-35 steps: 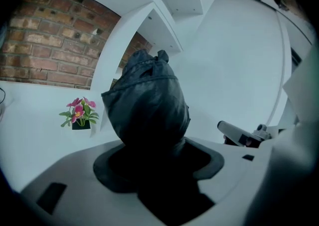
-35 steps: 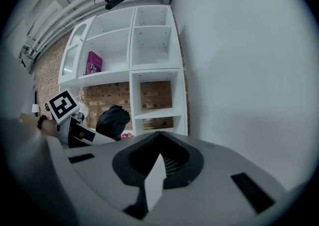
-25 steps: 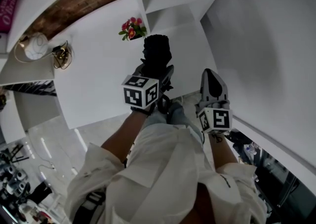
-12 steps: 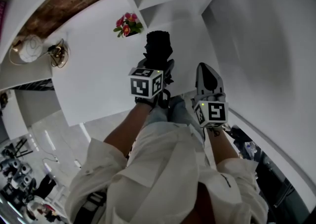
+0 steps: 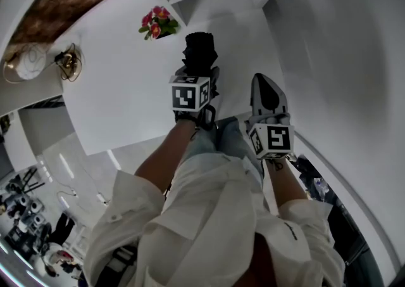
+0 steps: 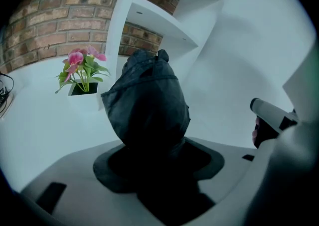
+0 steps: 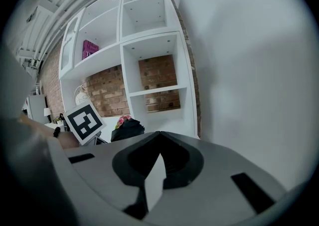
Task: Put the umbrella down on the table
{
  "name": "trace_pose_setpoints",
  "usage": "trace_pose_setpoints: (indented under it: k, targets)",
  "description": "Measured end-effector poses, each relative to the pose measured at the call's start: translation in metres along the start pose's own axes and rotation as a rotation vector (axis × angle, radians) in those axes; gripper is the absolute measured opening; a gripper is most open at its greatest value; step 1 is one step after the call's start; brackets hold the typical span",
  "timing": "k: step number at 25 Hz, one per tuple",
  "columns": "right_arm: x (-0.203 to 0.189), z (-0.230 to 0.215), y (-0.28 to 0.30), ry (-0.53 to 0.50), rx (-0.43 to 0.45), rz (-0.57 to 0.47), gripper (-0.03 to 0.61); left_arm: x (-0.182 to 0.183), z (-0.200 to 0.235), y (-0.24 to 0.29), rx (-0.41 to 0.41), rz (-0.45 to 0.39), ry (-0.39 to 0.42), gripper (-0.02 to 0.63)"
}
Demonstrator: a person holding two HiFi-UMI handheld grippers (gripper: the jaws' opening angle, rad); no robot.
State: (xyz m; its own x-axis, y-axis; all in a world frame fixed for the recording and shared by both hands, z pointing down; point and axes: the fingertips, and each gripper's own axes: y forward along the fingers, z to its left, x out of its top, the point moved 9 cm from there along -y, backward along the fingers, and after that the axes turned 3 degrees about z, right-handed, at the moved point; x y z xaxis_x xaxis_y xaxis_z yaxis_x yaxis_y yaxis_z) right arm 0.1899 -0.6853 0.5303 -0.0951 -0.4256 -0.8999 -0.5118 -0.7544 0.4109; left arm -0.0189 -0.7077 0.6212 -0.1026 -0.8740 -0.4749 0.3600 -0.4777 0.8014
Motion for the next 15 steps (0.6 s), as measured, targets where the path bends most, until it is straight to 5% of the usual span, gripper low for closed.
trace_pose_setpoints:
  k: [15]
  targets:
    - [-0.012, -0.019, 0.011, 0.033, 0.01, 0.032, 0.018, 0.0, 0.014, 0.039, 0.104, 0.104, -0.05, 0.296]
